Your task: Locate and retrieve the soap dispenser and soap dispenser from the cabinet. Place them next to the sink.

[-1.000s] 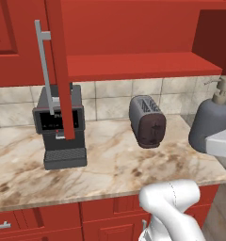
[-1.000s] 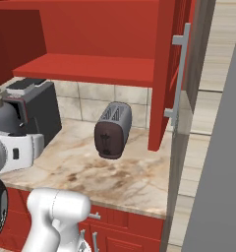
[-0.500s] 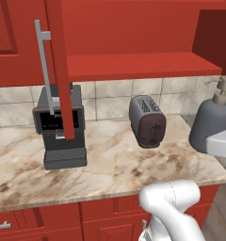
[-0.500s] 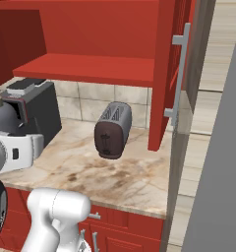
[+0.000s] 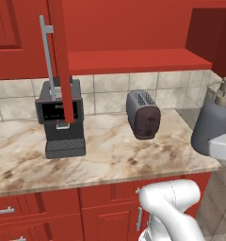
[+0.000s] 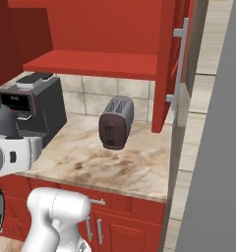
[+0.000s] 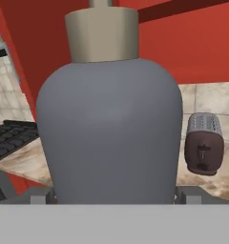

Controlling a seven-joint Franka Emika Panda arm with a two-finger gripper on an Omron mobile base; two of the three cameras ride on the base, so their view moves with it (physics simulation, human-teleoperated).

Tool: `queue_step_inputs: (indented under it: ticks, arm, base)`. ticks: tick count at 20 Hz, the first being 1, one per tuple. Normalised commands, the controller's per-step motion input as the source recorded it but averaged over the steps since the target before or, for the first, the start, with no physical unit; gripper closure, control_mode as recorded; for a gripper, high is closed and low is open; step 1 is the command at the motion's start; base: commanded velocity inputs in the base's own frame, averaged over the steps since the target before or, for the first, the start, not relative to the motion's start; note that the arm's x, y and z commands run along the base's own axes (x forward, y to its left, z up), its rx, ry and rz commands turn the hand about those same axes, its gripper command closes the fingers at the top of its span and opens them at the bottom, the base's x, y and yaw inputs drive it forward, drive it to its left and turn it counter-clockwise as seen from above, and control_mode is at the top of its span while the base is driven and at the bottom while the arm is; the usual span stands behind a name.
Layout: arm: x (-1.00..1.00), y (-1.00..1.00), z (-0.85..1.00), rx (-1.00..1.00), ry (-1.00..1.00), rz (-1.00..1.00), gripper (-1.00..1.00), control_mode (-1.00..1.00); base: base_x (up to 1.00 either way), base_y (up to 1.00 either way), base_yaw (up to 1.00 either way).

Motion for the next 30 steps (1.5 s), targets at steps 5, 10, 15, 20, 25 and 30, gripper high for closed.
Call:
queue_step_inputs:
  ticks: [5,10,15,20,25,30]
  arm:
    - [0.0,0.0,0.0,0.0,0.0,0.0,1.0,1.0]
    - [0.0,0.0,0.0,0.0,0.0,0.0,1.0,1.0]
    - [0.0,0.0,0.0,0.0,0.0,0.0,1.0,1.0]
    - [0.0,0.0,0.0,0.0,0.0,0.0,1.0,1.0]
    - [0.0,0.0,0.0,0.0,0.0,0.0,1.0,1.0]
    - [0.0,0.0,0.0,0.0,0.0,0.0,1.0,1.0]
  base:
    - [-0.54,0.0,-0.01]
    - [-0.49,0.03,0.01]
    - [-0.21,0.15,0.17]
    - [-0.12,0.12,0.26]
    - [0.0,0.24,0.45]
    - [0.0,0.06,0.5]
